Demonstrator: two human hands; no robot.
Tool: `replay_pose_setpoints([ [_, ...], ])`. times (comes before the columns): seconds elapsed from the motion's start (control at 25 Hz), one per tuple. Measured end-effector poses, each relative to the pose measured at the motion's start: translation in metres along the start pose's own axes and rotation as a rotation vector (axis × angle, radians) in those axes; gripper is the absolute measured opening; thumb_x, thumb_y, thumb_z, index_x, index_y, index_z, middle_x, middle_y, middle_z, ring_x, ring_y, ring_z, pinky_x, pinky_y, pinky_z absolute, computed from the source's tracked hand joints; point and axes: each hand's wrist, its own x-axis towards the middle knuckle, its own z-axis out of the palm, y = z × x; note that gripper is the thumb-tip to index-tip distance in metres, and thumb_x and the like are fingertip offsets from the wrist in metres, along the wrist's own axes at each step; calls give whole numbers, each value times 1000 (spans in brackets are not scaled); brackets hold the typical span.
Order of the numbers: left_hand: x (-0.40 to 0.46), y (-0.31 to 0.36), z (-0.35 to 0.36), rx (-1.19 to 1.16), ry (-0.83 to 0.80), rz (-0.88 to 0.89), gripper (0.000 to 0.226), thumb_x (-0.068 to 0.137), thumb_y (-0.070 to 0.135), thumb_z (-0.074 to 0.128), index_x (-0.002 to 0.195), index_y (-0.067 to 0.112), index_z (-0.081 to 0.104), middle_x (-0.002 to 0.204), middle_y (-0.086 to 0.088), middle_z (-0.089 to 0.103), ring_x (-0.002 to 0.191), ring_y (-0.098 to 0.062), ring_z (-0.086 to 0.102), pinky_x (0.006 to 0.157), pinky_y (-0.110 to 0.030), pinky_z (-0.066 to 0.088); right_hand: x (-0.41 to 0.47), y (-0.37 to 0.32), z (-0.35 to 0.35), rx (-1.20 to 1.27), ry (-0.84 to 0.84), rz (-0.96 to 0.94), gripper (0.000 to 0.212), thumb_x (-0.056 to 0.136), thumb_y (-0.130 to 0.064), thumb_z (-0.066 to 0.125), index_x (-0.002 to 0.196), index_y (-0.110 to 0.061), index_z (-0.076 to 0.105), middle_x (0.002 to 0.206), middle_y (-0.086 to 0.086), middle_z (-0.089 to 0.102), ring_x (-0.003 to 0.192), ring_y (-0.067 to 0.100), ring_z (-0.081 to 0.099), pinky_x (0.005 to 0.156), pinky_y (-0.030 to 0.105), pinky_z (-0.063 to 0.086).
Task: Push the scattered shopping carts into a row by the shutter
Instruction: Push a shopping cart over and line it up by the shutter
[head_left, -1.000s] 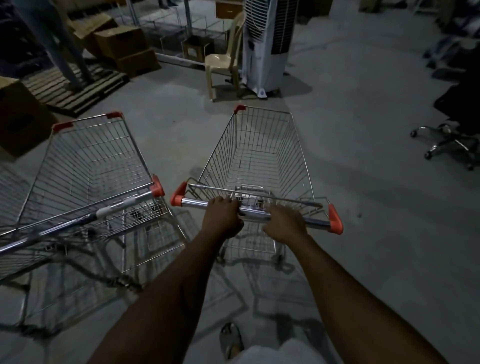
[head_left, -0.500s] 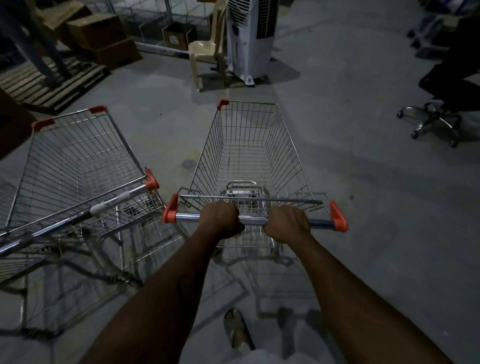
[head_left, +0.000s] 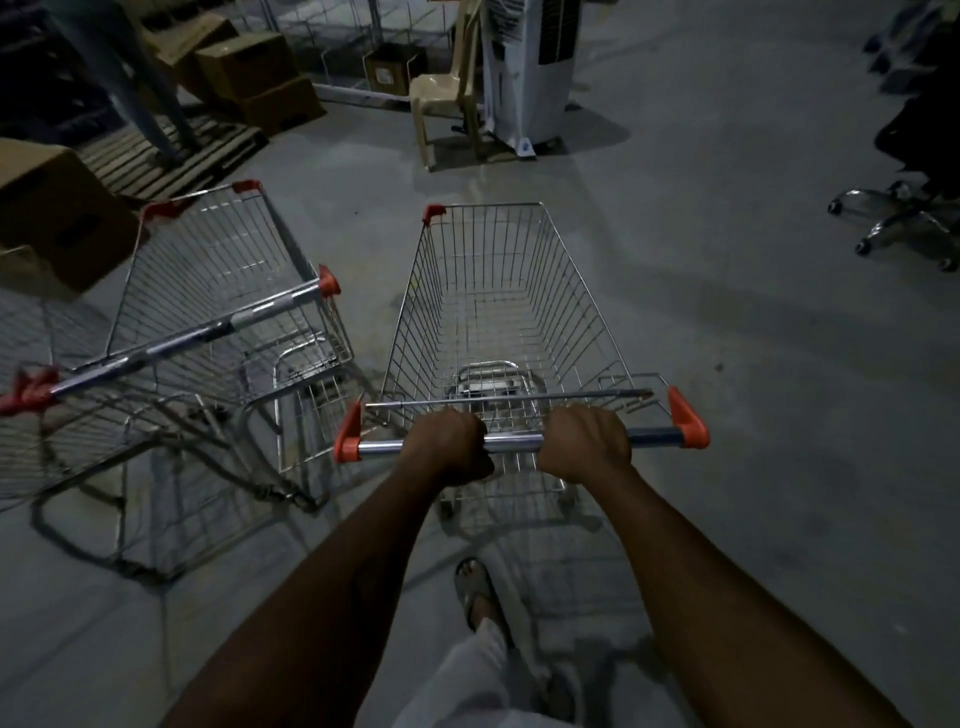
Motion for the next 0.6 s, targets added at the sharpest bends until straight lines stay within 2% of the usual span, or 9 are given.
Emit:
replay_pose_setpoints([
  [0.16,-62,23,15,40,6,6,26,71,41,65,90,23,69,79,-1,64,73,-24,59,64,-31,47,-68,1,14,-11,-26,3,28,70,-36,70,60,-22,48,64,-2,53,69,22,64,66,33,57],
  [0.24,-94,30,28,49,5,3,25,72,41,67,90,23,70,79,-1,64,70,-23,57,63,-32,49,-102,-4,25,-32,-17,15,21,69,-36,68,64,-20,54,65,-2,55,68,22,62,64,31,54],
  [0.32,-128,35,39,31,17,5,26,72,44,69,88,23,70,78,0,65,66,-20,53,62,-32,50,-141,-14,37,-37,-1,23,15,69,-33,65,72,-20,59,76,-1,64,71,23,63,63,30,50],
  [0.44,-183,37,60,21,37,38,24,76,43,70,90,24,71,76,2,64,64,-17,52,58,-30,44,-205,-32,57,-43,2,55,12,73,-32,63,81,-22,63,85,2,69,77,23,67,64,31,50],
  [0.6,-272,34,86,22,57,102,23,76,42,71,91,24,71,75,2,62,64,-16,50,57,-30,40,-296,-66,89,-41,10,122,16,73,-33,62,83,-21,67,76,0,65,69,21,64,62,29,51],
])
